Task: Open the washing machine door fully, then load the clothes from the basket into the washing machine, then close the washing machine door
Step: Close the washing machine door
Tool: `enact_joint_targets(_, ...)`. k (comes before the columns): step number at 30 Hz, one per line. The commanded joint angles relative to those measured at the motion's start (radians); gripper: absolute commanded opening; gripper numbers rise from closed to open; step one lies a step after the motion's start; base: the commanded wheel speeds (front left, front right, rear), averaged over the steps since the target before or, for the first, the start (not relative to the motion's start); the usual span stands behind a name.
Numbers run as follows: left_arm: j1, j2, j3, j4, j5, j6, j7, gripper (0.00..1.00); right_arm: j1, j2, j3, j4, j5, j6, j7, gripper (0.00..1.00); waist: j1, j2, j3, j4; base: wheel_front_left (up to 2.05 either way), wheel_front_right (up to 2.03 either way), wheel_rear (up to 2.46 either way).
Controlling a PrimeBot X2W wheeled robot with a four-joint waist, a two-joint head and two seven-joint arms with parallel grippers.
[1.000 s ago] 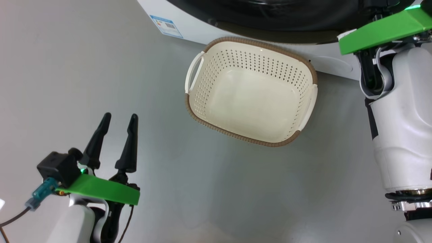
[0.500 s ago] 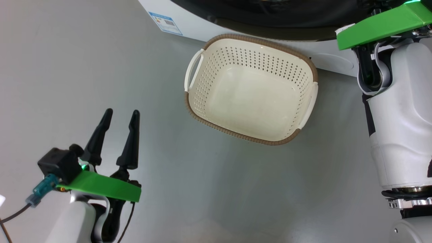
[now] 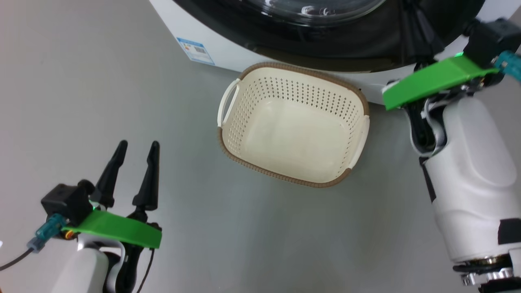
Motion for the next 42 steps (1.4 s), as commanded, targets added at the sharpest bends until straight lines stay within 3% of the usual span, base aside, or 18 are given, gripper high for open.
enact_joint_targets(1, 0.02, 0.044, 0.045, -0.008, 0.004, -0.002, -0.006, 1.0, 0.037, 0.03, 0.031, -0.026, 0.011, 0.0, -0.005, 0.94, 0.0, -0.0001, -0.029, -0.019, 0.0, 0.0, 0.0)
enact_joint_targets(2, 0.023, 0.045, 0.047, -0.005, 0.004, -0.002, -0.006, 1.0, 0.052, 0.031, 0.036, -0.029, 0.016, 0.0, -0.005, 1.0, 0.0, -0.0001, -0.037, -0.023, 0.0, 0.0, 0.0)
enact_joint_targets(14, 0.072, 0.08, 0.078, 0.02, 0.008, -0.002, -0.006, 1.0, 0.23, 0.022, 0.055, -0.067, 0.056, 0.0, -0.005, 1.0, 0.0, -0.0001, -0.137, -0.095, 0.0, 0.0, 0.0)
enact_joint_targets(42, 0.164, 0.139, 0.133, 0.056, 0.018, -0.002, -0.006, 1.0, 0.564, -0.027, -0.015, -0.125, 0.075, 0.0, -0.005, 1.0, 0.0, -0.0001, -0.282, -0.274, 0.0, 0.0, 0.0)
